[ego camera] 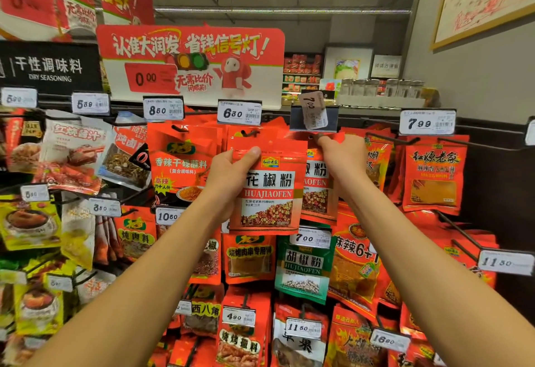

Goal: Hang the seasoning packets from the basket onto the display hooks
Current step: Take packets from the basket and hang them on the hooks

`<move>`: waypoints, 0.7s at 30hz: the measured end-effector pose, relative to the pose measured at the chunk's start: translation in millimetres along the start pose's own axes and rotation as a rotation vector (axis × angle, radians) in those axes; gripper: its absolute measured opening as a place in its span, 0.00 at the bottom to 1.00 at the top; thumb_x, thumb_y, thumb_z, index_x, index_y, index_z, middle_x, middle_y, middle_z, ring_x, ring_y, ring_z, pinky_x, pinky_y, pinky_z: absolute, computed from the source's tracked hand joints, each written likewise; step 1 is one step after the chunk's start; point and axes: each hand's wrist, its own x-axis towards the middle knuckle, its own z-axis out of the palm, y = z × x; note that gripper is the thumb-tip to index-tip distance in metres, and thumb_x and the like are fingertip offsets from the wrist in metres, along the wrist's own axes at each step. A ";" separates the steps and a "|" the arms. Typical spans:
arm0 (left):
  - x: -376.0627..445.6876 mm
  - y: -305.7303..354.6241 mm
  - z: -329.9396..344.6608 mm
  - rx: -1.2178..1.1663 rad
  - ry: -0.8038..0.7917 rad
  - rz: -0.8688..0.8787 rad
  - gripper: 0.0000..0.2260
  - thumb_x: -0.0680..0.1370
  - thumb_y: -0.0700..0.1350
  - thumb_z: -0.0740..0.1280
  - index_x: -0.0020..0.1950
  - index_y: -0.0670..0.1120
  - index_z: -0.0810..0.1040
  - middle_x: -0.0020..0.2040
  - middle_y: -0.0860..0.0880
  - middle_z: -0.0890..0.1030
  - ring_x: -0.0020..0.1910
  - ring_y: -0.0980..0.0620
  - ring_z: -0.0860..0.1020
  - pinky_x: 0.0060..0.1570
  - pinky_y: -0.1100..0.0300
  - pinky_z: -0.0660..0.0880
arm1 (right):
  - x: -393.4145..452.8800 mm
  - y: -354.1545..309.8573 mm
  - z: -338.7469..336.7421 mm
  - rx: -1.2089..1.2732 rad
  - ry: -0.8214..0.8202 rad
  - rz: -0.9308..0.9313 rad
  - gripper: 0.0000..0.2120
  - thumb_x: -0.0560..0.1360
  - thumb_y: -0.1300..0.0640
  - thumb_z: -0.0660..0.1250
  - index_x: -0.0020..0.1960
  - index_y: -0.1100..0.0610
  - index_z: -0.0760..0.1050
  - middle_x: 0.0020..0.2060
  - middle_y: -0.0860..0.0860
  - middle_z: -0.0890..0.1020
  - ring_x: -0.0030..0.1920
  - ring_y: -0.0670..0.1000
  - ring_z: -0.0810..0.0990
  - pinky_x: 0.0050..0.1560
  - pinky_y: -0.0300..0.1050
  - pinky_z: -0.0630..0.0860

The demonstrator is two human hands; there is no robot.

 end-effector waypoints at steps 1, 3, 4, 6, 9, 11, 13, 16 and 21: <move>-0.8 0.5 -0.4 0.001 0.001 0.000 0.09 0.80 0.51 0.71 0.51 0.46 0.80 0.44 0.45 0.88 0.43 0.46 0.87 0.39 0.53 0.83 | -0.9 -0.7 1.0 0.000 0.016 -0.001 0.15 0.74 0.51 0.72 0.31 0.53 0.77 0.34 0.51 0.85 0.39 0.55 0.85 0.47 0.58 0.83; -2.3 1.8 -1.6 0.003 0.003 0.007 0.08 0.80 0.50 0.70 0.50 0.46 0.80 0.43 0.46 0.88 0.41 0.47 0.87 0.35 0.56 0.82 | -1.8 -1.8 4.0 0.010 0.037 0.006 0.14 0.74 0.51 0.73 0.31 0.53 0.77 0.33 0.51 0.85 0.39 0.54 0.86 0.46 0.57 0.84; -3.0 2.6 -2.3 0.009 0.006 0.012 0.08 0.80 0.50 0.70 0.50 0.46 0.80 0.43 0.46 0.88 0.41 0.48 0.87 0.34 0.58 0.82 | -2.2 -2.4 5.2 0.012 0.044 0.016 0.14 0.73 0.51 0.73 0.31 0.53 0.78 0.33 0.51 0.85 0.38 0.55 0.86 0.45 0.57 0.84; -4.3 3.7 -3.7 0.017 0.014 0.020 0.08 0.80 0.50 0.70 0.50 0.45 0.80 0.43 0.46 0.88 0.40 0.48 0.87 0.34 0.59 0.82 | -1.9 -2.2 6.2 -0.007 0.053 0.014 0.14 0.73 0.51 0.73 0.31 0.54 0.78 0.32 0.50 0.85 0.38 0.55 0.86 0.43 0.56 0.83; -5.5 4.1 -5.9 0.015 0.017 0.029 0.08 0.80 0.49 0.70 0.50 0.45 0.81 0.43 0.46 0.88 0.40 0.48 0.87 0.33 0.60 0.81 | 2.9 0.3 4.9 -0.061 0.062 -0.036 0.16 0.73 0.50 0.73 0.29 0.54 0.77 0.30 0.49 0.84 0.37 0.55 0.85 0.36 0.52 0.80; -5.8 3.8 -6.7 0.013 0.012 0.029 0.09 0.80 0.50 0.70 0.51 0.44 0.81 0.43 0.46 0.88 0.40 0.48 0.87 0.33 0.61 0.81 | 8.0 3.1 5.0 -0.074 0.071 -0.031 0.16 0.74 0.49 0.73 0.30 0.53 0.77 0.30 0.47 0.83 0.37 0.53 0.84 0.35 0.47 0.78; -5.3 3.0 -6.8 0.009 0.010 0.026 0.08 0.80 0.49 0.70 0.50 0.45 0.81 0.43 0.46 0.88 0.40 0.49 0.87 0.32 0.61 0.80 | 13.3 9.8 8.8 -0.087 0.061 0.000 0.16 0.74 0.47 0.73 0.31 0.53 0.77 0.33 0.49 0.83 0.39 0.55 0.84 0.41 0.52 0.81; -4.2 0.9 -6.2 0.011 0.012 0.029 0.08 0.80 0.49 0.70 0.50 0.45 0.81 0.42 0.46 0.88 0.39 0.49 0.87 0.32 0.61 0.80 | 25.2 21.5 17.4 -0.105 0.035 0.058 0.15 0.75 0.43 0.73 0.40 0.54 0.78 0.41 0.53 0.85 0.44 0.58 0.84 0.50 0.59 0.82; -0.2 -2.2 2.0 0.019 -0.003 0.013 0.08 0.80 0.50 0.70 0.50 0.45 0.81 0.41 0.47 0.88 0.38 0.50 0.87 0.32 0.61 0.80 | 53.7 20.4 28.4 -0.301 0.013 0.158 0.26 0.76 0.38 0.70 0.59 0.61 0.79 0.56 0.57 0.82 0.54 0.59 0.81 0.55 0.54 0.78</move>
